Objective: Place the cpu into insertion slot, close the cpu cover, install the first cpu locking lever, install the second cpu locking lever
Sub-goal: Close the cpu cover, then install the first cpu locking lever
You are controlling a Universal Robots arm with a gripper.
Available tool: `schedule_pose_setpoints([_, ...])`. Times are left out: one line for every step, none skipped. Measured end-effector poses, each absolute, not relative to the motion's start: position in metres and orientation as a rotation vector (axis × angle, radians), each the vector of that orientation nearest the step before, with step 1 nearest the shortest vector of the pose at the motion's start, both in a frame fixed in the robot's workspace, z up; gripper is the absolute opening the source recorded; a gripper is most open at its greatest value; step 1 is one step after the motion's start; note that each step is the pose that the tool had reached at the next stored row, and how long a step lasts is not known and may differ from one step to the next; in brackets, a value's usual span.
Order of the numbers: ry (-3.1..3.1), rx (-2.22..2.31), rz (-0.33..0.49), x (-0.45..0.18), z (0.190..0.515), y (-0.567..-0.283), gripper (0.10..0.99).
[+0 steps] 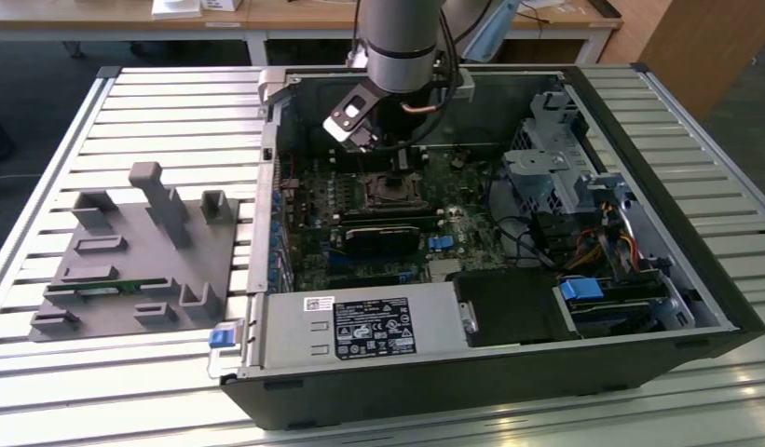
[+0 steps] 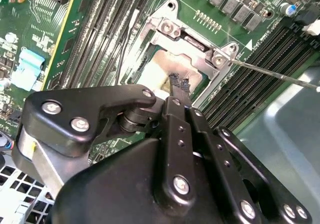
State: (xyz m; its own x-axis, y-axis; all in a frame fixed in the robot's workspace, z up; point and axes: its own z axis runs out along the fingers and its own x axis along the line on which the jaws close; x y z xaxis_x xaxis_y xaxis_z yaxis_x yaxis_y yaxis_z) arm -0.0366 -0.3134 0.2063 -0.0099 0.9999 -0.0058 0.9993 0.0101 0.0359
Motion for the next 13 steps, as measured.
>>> schedule_pose_setpoints([2.211,2.190,0.033,-0.0363,0.2063,-0.3134,0.106])
schedule_pose_setpoints([2.211,2.190,0.033,-0.0360,0.2063,-0.3134,0.106])
schedule_pose_setpoints([2.211,2.190,0.033,-0.0360,0.2063,-0.3134,0.106])
schedule_pose_setpoints([2.211,2.190,0.033,-0.0360,0.2063,-0.3134,0.106])
schedule_pose_setpoints([2.211,2.190,0.033,-0.0359,0.2063,-0.3134,0.106])
schedule_pose_setpoints([2.211,2.190,0.033,-0.0358,0.2064,-0.3134,0.106])
schedule_pose_setpoints([2.211,2.190,0.033,-0.0358,0.2065,-0.3133,0.106])
schedule_pose_setpoints([2.211,2.190,0.033,-0.0358,0.2068,-0.3134,0.106])
schedule_pose_setpoints([2.211,2.190,0.033,-0.0358,0.2071,-0.3134,0.106])
schedule_pose_setpoints([2.211,2.190,0.034,-0.0358,0.2072,-0.3134,0.106])
schedule_pose_setpoints([2.211,2.190,0.033,-0.0358,0.2079,-0.3134,0.106])
schedule_pose_setpoints([2.211,2.190,0.033,-0.0358,0.2082,-0.3134,0.106])
schedule_pose_setpoints([2.211,2.190,0.033,-0.0358,0.2084,-0.3134,0.106])
